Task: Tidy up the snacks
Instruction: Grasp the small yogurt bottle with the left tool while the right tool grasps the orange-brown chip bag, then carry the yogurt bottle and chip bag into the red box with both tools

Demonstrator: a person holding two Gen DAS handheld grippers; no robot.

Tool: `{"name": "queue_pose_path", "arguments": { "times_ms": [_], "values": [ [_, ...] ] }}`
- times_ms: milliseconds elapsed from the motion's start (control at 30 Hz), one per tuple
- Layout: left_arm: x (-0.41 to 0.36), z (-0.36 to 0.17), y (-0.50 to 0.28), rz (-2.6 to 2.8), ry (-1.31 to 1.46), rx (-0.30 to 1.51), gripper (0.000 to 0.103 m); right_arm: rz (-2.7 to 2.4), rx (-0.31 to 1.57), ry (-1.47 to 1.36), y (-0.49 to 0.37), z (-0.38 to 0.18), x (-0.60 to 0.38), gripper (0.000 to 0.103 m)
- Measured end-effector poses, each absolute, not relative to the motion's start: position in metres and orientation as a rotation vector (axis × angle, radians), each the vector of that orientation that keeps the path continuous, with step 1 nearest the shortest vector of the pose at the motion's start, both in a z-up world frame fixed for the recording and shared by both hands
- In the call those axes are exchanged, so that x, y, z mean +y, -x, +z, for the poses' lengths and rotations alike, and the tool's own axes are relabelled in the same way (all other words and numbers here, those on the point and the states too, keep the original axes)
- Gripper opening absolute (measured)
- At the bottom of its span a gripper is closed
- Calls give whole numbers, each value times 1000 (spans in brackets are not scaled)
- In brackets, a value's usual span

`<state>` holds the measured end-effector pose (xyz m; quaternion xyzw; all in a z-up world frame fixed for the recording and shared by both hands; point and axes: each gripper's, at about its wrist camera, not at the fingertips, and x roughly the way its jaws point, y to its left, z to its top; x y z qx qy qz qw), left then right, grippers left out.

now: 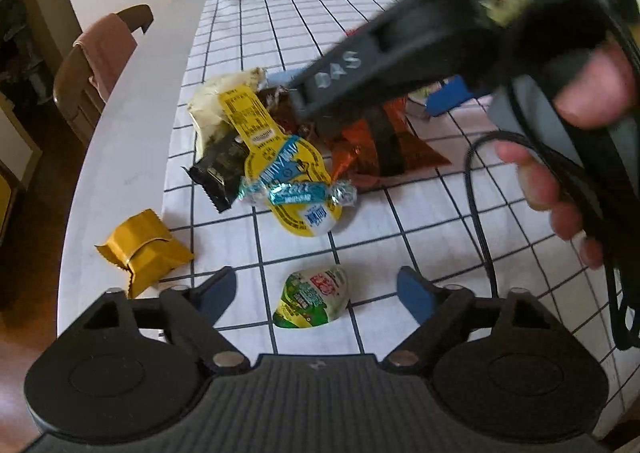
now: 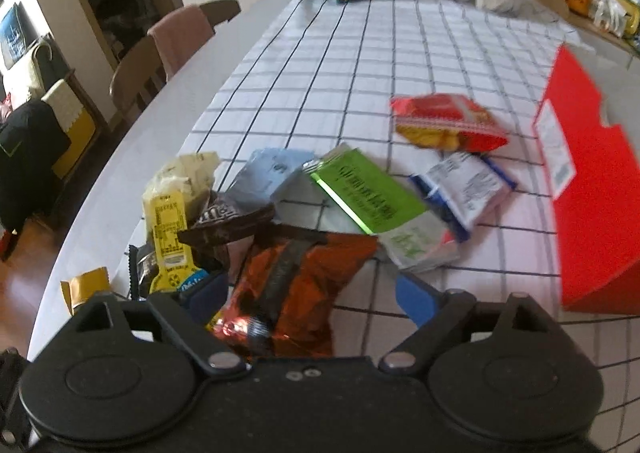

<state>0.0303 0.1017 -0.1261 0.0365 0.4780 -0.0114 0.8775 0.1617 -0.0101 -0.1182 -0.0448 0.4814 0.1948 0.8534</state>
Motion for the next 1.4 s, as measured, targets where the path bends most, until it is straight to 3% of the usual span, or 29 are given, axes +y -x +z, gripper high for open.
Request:
{"name": "queue_pose_path", "arguments": {
  "times_ms": [267,500,833,1400],
  "values": [
    [102,-134,-32,-35,-71,1017,59,393,1076,79,-171,-131,-5,82],
    [102,-132,-30,-43,-56,1014,35,410,1100,26,-170,-132,-8,61],
    [105,-131,-33,-28,-36,1021,33,402,1078,-19,-164,-127,-25,45],
    [103,-116,-27,5,13,1021,33,364,1041,-124,-146,-101,-94,44]
  ]
}}
